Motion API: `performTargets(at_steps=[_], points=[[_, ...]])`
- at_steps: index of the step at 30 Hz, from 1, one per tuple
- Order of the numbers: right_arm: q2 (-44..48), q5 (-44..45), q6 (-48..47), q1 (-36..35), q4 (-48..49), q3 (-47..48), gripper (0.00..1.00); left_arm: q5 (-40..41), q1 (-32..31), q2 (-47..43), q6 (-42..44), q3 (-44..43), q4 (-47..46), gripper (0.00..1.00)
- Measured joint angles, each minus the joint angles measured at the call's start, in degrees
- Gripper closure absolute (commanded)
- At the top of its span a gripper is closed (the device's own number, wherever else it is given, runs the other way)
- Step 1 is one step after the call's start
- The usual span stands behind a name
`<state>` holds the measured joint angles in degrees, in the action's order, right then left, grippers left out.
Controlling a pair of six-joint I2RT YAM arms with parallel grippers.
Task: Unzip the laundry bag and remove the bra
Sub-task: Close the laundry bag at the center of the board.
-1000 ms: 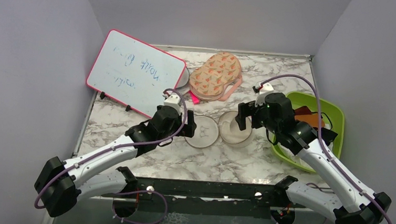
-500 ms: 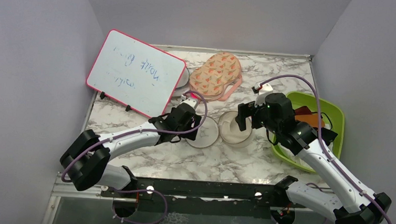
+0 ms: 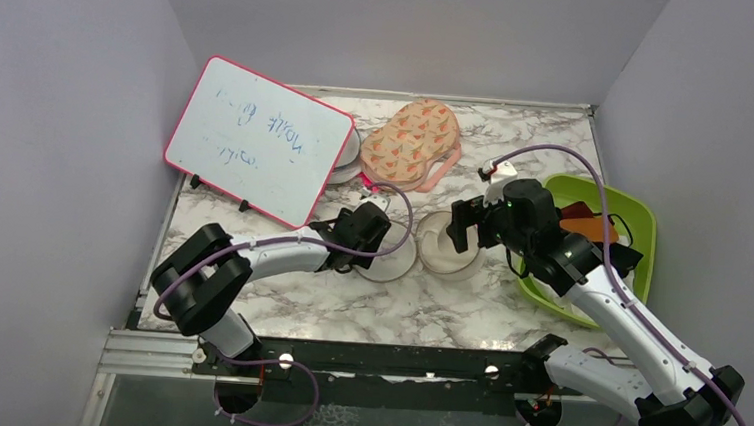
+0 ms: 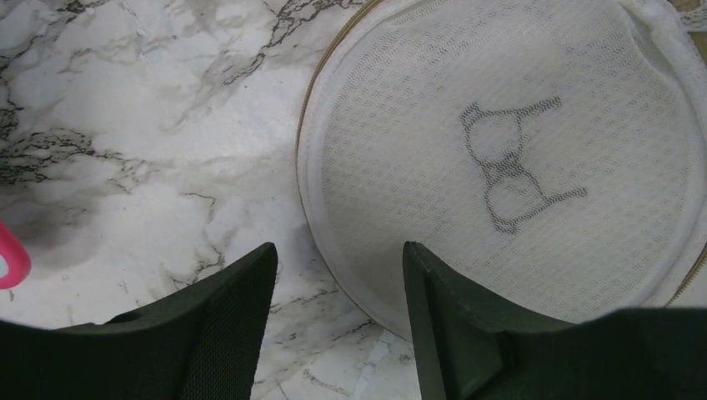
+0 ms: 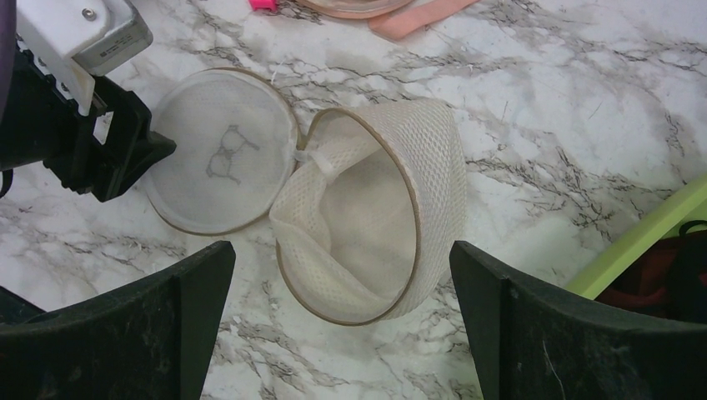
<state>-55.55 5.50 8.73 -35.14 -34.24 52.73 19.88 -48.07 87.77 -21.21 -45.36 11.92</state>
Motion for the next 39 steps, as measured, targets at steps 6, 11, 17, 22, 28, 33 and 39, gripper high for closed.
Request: performTargets(at_steps=[6, 11, 17, 22, 28, 33, 39], points=[[0.0, -0.3, 0.0, 0.0, 0.0, -0.1, 0.01, -0.7, 0.1, 2.0, -3.2, 1.0, -3.0, 0.65], [0.0, -0.6, 0.0, 0.0, 0.0, -0.1, 0.01, -1.1, 0.0, 2.0, -5.2, 2.3, -6.3, 0.79], [0.0, -1.6, 0.1, 0.0, 0.0, -0.3, 0.01, -0.2, 0.1, 1.7, -5.1, 3.1, -7.8, 1.00], [1.7, -2.0, 0.5, 0.0, 0.3, -2.2, 0.01, -0.1, 0.0, -0.2, -4.6, 3.1, -4.9, 1.00], [2.3, -2.0, 0.6, 0.0, 0.3, -2.4, 0.01, 0.4, 0.0, -9.4, -3.7, 2.6, 0.2, 1.00], [1.7, -2.0, 0.6, 0.0, 0.2, -2.2, 0.01, -1.0, 0.0, -15.4, -2.8, -0.3, 4.1, 1.00], [2.1, -2.0, 0.6, 0.0, 0.0, -2.2, 0.01, -3.9, 0.1, -20.4, -2.3, -6.8, 10.2, 1.00]])
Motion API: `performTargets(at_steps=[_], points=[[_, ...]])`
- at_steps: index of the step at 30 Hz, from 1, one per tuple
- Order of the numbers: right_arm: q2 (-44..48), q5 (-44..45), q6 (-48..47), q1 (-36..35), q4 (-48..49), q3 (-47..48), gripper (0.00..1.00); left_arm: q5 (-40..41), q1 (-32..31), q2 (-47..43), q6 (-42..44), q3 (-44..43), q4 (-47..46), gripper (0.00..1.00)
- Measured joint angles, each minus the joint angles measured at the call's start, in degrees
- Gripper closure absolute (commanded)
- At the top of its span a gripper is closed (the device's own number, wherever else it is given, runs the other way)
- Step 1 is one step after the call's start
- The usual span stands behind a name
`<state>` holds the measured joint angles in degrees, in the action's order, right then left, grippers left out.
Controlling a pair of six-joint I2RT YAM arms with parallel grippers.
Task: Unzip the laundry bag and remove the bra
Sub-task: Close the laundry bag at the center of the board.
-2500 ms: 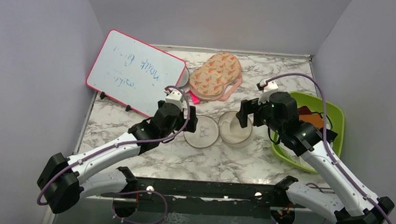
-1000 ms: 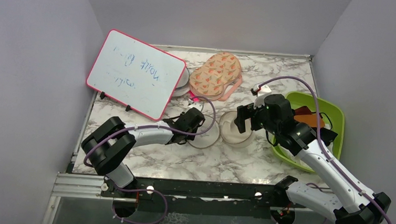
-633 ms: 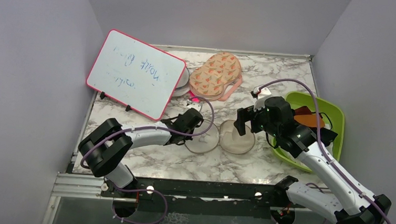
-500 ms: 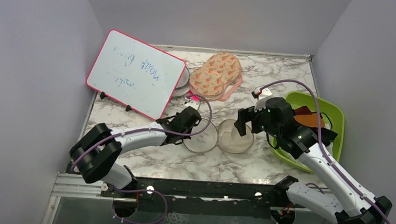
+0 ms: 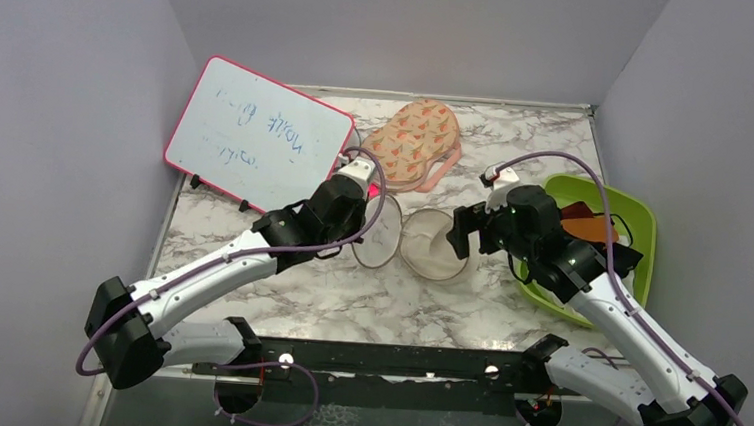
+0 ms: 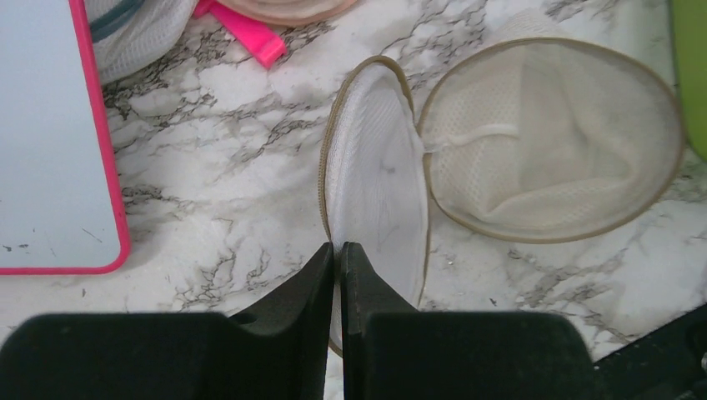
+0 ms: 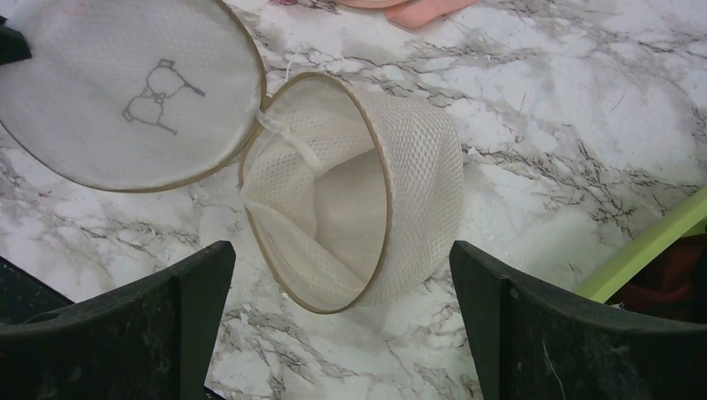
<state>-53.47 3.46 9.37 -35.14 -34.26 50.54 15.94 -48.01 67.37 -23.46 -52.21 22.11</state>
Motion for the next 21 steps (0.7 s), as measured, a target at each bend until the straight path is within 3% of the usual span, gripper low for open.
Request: performTargets(at_steps=[10, 21], points=[[0.8, -1.0, 0.3, 0.0, -0.1, 0.5, 0.01, -4.0, -0.1, -1.5, 1.5, -14.1, 8.8, 1.00], [2.6, -4.7, 3.7, 0.0, 0.9, 0.1, 0.02, -1.6, -0.1, 2.4, 3.6, -27.5, 17.9, 1.00]])
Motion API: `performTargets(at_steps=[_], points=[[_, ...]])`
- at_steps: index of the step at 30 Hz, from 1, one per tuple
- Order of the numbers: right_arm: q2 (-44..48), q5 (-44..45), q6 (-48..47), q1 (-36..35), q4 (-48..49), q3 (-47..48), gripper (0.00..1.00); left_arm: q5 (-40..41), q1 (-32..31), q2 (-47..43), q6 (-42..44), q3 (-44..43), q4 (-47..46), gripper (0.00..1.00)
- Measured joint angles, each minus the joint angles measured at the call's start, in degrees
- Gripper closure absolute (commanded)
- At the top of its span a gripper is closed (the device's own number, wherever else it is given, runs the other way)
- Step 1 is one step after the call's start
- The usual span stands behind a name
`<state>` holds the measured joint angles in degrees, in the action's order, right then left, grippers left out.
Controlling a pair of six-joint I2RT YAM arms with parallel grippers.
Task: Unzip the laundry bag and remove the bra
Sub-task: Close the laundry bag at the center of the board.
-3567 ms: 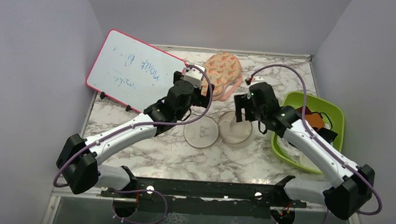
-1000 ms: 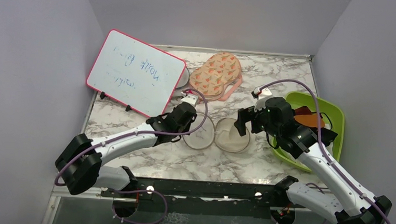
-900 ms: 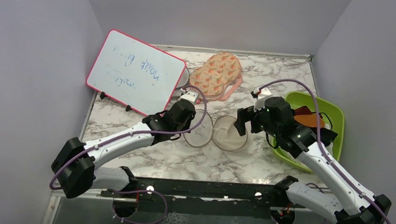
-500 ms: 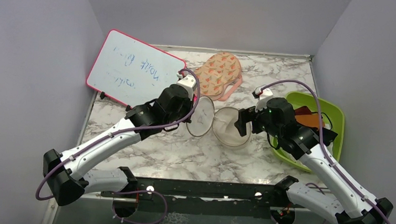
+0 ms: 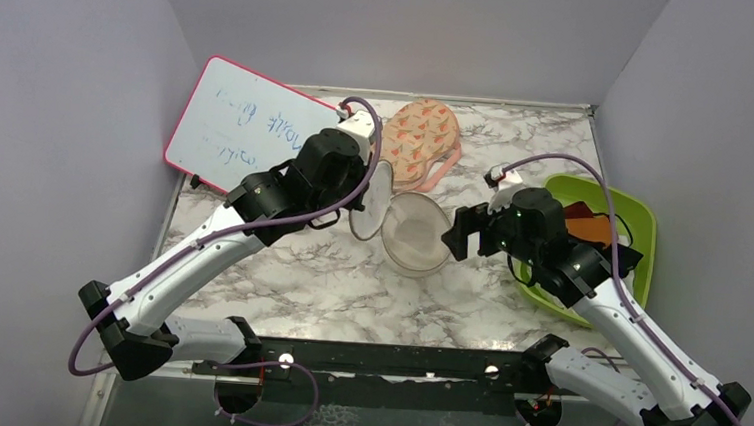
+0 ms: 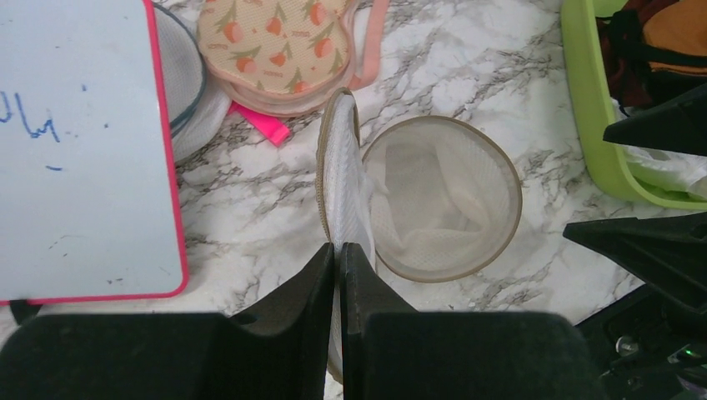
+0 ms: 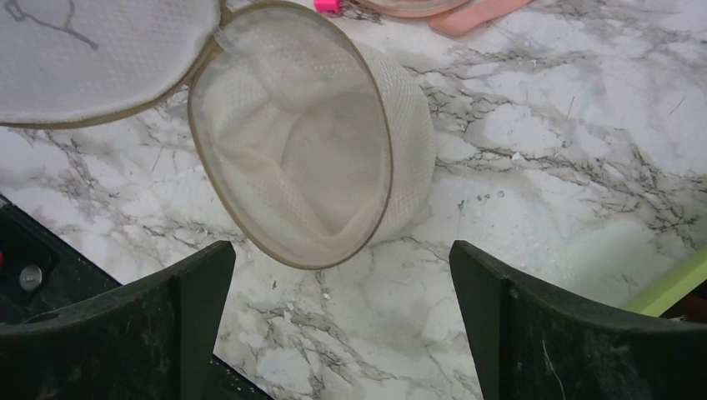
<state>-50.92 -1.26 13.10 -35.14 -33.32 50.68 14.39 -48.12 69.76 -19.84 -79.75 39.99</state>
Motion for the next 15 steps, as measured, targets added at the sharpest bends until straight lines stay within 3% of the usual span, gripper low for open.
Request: performTargets(at_steps=[8, 15], points=[[0.7, -1.0, 3.1, 0.0, 0.4, -3.4, 0.02, 3.7, -1.3, 1.6, 1.0, -2.4, 5.9, 1.00], [7.1, 8.0, 7.7, 0.0, -0.8, -1.9, 0.00, 14.7, -13.6, 13.7, -0.6, -7.3, 8.2, 1.00]])
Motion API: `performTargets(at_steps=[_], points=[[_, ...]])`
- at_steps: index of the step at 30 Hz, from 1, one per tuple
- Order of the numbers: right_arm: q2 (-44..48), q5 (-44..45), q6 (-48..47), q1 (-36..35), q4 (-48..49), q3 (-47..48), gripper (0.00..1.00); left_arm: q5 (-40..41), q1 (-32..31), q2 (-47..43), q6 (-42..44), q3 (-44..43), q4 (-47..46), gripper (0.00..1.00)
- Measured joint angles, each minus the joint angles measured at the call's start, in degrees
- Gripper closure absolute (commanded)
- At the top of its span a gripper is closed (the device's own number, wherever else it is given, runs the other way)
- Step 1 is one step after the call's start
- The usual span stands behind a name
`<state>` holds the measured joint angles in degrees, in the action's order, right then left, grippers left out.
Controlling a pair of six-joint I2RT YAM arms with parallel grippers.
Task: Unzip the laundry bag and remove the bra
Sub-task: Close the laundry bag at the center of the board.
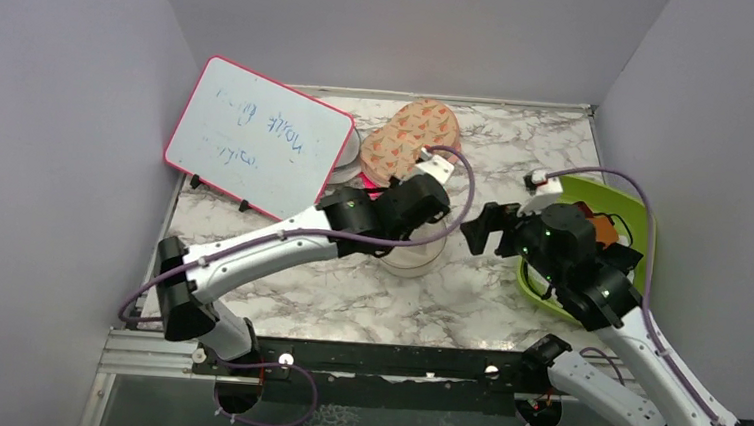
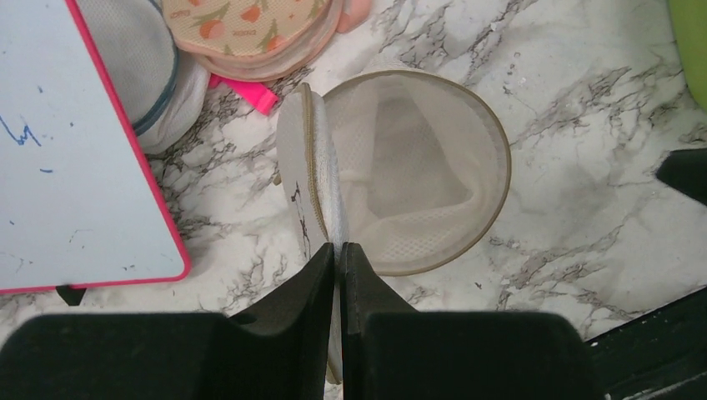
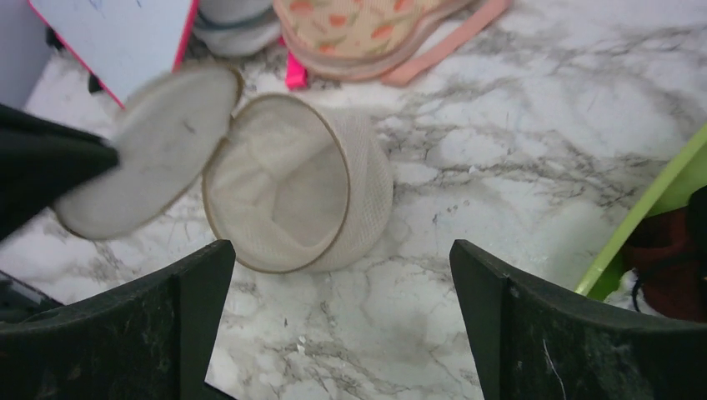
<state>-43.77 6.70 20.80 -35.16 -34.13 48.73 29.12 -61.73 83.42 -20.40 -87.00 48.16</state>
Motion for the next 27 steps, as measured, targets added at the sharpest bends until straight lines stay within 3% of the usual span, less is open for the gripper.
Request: performTargets(at_steps=[5, 10, 16, 27], points=[[10.5, 5.8, 0.8, 0.0, 0.0, 3.3, 0.00, 5.5, -6.3, 8.6, -1.7, -2.7, -0.1, 1.00], [22.8, 7.8, -1.3, 0.0, 1.9, 5.9, 0.00, 5.4, -6.8, 14.0, -2.1, -2.7, -2.3, 1.00], [24.5, 8.0, -3.8, 0.0, 2.1, 10.6, 0.00, 3.4, -6.8, 21.6, -1.7, -5.0, -6.2, 1.00], [29.1, 8.2, -5.0, 0.0, -0.5, 10.9, 0.00, -5.7, -6.8, 33.5, -0.5, -8.9, -12.7, 1.00]])
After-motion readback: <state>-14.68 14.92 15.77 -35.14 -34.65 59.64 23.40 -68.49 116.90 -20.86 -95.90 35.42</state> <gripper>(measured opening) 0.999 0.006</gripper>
